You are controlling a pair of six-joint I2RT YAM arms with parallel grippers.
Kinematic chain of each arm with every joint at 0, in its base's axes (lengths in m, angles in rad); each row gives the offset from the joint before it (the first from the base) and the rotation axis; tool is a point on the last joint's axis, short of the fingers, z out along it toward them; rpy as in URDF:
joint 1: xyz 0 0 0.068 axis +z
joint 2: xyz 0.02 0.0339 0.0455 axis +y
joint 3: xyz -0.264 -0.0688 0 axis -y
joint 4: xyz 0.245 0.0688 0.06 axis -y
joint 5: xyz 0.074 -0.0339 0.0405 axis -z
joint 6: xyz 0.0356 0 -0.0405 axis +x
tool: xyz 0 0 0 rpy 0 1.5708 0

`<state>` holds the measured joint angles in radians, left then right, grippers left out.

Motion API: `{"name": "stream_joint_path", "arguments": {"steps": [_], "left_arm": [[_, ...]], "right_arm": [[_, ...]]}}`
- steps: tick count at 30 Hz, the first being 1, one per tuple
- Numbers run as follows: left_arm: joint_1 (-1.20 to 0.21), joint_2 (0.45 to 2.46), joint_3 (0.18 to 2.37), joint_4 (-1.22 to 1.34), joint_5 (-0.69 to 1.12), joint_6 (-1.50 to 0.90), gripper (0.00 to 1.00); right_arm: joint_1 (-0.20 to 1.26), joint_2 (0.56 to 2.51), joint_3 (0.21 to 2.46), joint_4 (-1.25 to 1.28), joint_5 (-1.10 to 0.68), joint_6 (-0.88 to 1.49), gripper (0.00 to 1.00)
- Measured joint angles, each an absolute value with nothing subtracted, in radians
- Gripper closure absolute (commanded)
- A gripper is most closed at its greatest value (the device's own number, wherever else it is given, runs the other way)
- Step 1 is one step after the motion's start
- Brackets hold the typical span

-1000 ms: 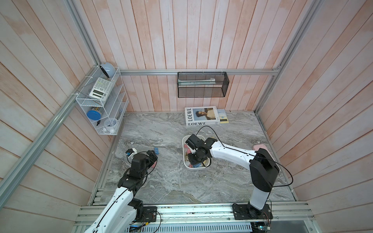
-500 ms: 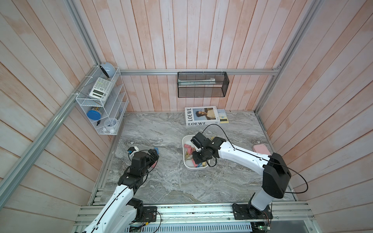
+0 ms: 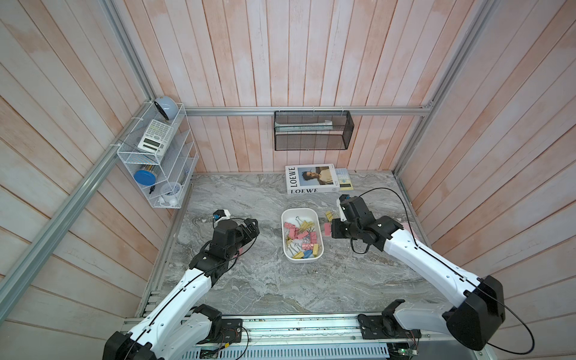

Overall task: Take out the binder clips from the storage box
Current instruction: Place the binder clip at the center of the board.

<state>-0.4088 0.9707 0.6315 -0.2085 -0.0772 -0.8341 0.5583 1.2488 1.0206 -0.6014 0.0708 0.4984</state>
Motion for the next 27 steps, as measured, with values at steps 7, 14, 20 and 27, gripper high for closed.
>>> {"name": "stream_joint_path", "arguments": {"steps": [7, 14, 20, 27], "left_arm": [[-0.528, 1.116, 0.723, -0.194, -0.074, -0.791, 0.00], [-0.618, 1.230, 0.806, -0.194, -0.075, -0.751, 0.05], [-0.686, 1.309, 0.888, -0.231, -0.075, -0.706, 0.16], [-0.771, 1.407, 0.980, -0.300, -0.075, -0.631, 0.33]], "right_arm": [[0.363, 1.196, 0.816, -0.508, -0.051, 0.505, 1.00], [0.325, 1.233, 0.714, -0.372, -0.200, 0.532, 1.00], [0.267, 1.340, 0.720, -0.319, -0.295, 0.526, 0.91], [0.228, 1.446, 0.775, -0.376, -0.331, 0.466, 0.52]]}}
